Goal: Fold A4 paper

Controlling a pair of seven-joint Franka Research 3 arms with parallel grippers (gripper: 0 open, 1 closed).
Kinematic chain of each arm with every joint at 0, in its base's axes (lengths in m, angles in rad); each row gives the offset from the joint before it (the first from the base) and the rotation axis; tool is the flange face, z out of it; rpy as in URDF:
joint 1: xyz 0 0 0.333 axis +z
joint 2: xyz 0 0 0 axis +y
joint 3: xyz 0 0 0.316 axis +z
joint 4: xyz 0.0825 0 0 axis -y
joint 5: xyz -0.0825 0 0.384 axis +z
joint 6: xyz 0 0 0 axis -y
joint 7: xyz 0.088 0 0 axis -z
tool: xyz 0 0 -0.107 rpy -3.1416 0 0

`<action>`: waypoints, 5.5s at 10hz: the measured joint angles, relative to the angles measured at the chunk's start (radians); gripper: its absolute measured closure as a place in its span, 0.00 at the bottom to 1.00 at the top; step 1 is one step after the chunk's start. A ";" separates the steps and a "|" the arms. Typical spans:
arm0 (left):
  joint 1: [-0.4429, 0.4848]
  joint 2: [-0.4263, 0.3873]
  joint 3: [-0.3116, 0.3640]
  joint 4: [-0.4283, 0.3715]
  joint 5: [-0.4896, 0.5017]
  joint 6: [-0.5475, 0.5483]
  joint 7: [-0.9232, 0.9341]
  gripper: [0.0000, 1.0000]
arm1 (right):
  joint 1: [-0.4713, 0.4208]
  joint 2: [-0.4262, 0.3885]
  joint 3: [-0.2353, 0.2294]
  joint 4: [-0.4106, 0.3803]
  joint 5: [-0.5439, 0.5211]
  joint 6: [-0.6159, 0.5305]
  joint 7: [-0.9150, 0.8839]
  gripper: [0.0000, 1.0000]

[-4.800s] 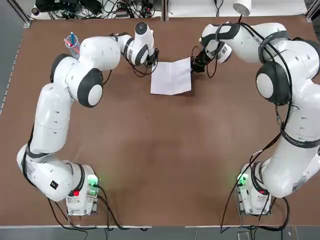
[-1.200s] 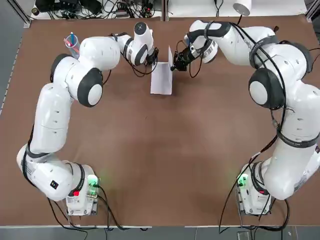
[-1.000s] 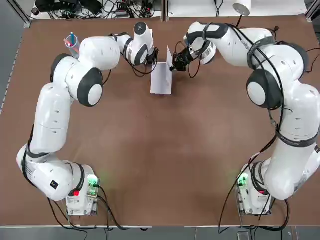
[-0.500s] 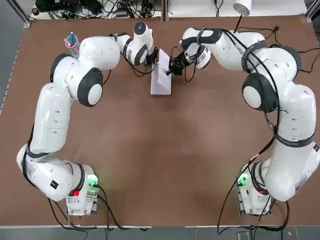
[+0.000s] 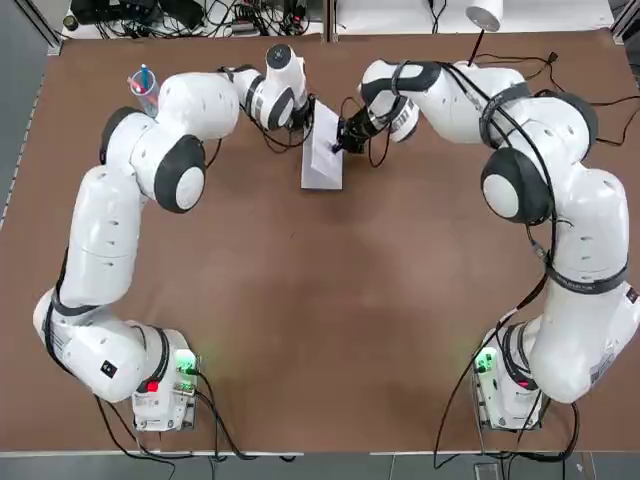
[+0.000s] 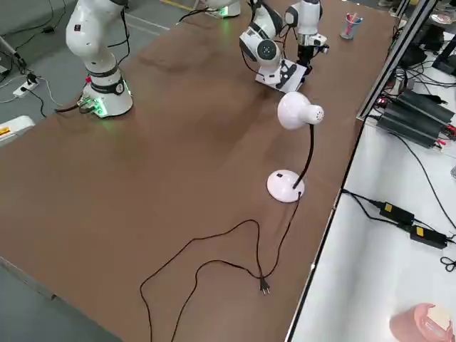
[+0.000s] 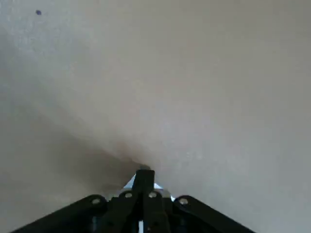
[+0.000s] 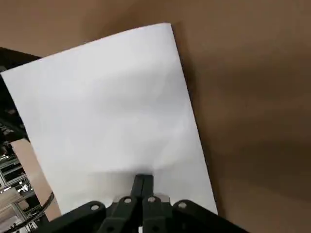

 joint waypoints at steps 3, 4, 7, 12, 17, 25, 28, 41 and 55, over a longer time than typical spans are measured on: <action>0.067 -0.004 -0.010 0.023 0.000 -0.068 0.112 0.99 | 0.017 0.016 0.000 0.010 0.000 0.006 0.000 0.99; 0.074 -0.009 -0.014 0.028 0.000 -0.078 0.120 0.99 | 0.023 0.019 0.000 0.012 0.000 0.012 0.000 0.99; 0.074 -0.018 -0.019 0.070 0.000 -0.164 0.121 0.99 | 0.031 0.035 0.000 0.017 0.000 0.022 -0.008 0.99; 0.127 -0.090 -0.035 0.082 0.000 -0.291 0.154 0.99 | 0.038 0.050 -0.002 0.020 0.000 0.055 -0.065 0.99; 0.232 -0.131 -0.082 0.082 0.000 -0.346 0.179 0.99 | 0.040 0.052 -0.002 0.021 0.001 0.056 -0.082 0.99; 0.364 -0.240 -0.120 0.088 -0.009 -0.437 0.180 0.99 | 0.048 0.056 -0.003 0.013 0.001 0.054 -0.083 0.99; 0.424 -0.268 -0.127 0.089 -0.027 -0.460 0.234 0.99 | 0.050 0.055 -0.001 -0.003 0.001 0.052 -0.083 0.99; 0.512 -0.283 -0.151 0.086 -0.082 -0.475 0.365 0.99 | 0.083 -0.051 0.001 -0.142 0.001 0.053 -0.083 0.99; 0.623 -0.700 0.032 -0.095 -0.135 -0.799 1.187 0.00 | 0.079 0.000 -0.013 -0.051 0.001 0.097 -0.085 0.99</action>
